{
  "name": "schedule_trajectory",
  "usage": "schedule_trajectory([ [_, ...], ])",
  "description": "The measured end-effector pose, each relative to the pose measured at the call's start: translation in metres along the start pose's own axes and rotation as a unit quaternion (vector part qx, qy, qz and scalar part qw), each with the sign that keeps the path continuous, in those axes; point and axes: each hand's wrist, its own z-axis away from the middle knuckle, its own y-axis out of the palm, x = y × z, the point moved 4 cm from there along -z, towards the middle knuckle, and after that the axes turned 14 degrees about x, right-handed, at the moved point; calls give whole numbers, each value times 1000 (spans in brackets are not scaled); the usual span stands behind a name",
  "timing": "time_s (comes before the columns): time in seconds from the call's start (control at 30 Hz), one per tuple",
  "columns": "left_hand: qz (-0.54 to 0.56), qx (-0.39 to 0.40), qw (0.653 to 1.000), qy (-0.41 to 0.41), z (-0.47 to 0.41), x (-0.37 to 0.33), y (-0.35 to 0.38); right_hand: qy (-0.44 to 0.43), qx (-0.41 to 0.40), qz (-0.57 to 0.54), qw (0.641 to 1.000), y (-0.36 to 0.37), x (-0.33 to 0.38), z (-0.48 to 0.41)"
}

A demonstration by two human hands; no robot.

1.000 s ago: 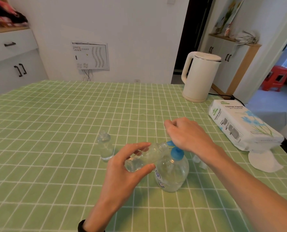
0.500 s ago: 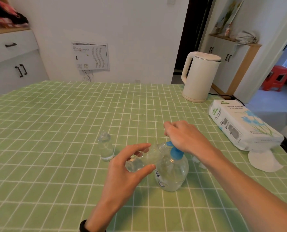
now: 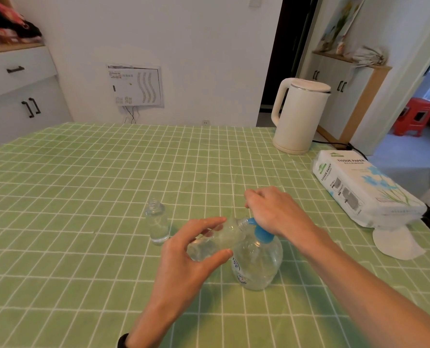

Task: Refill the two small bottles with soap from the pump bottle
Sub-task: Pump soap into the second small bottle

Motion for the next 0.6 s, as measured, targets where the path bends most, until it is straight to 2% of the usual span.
schedule_trajectory([
  [0.27, 2, -5, 1000, 5, 1, -1, -2, -35, -45, 38, 998, -14, 8, 2],
  [0.6, -5, 0, 1000, 5, 0, 0, 1, -8, -5, 14, 1000, 0, 0, -4],
])
